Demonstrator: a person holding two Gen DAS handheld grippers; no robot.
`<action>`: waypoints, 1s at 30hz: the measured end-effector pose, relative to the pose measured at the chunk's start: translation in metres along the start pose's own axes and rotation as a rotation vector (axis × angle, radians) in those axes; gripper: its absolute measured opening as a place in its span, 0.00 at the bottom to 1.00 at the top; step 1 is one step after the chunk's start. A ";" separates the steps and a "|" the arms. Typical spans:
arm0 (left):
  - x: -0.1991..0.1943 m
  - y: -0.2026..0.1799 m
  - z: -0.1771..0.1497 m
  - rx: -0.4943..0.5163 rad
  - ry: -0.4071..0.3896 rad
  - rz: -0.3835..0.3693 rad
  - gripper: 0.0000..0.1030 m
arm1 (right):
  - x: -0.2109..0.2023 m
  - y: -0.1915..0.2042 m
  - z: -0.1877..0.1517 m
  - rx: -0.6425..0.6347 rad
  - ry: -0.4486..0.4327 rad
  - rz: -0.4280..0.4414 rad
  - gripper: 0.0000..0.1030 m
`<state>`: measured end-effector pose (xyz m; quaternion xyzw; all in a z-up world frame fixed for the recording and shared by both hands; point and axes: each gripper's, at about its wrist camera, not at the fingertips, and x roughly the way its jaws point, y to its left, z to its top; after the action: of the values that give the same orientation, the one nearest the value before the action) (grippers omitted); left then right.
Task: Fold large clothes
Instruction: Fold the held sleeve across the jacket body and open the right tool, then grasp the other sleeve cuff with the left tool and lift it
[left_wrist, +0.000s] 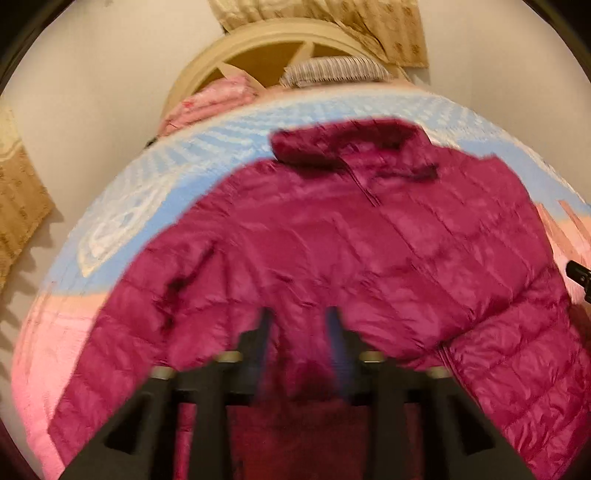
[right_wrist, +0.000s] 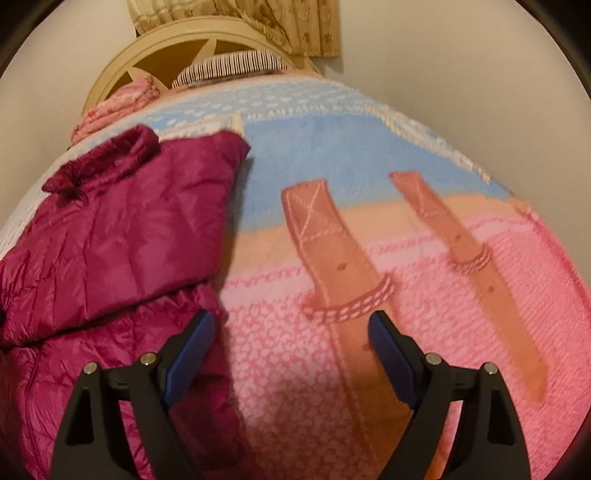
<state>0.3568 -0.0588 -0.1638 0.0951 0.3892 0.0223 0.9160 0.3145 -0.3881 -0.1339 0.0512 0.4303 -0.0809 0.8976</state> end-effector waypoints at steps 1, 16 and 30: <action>-0.008 0.004 0.003 -0.013 -0.047 0.031 0.73 | -0.003 0.000 0.003 -0.009 -0.013 -0.003 0.86; 0.074 0.001 0.004 -0.058 0.043 0.167 0.85 | 0.044 0.068 0.057 -0.155 -0.015 0.119 0.59; 0.027 0.037 0.005 -0.137 -0.015 0.117 0.89 | 0.007 0.077 0.059 -0.143 -0.013 0.093 0.76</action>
<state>0.3806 -0.0199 -0.1727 0.0548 0.3734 0.1018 0.9204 0.3779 -0.3231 -0.1006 0.0064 0.4265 -0.0087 0.9044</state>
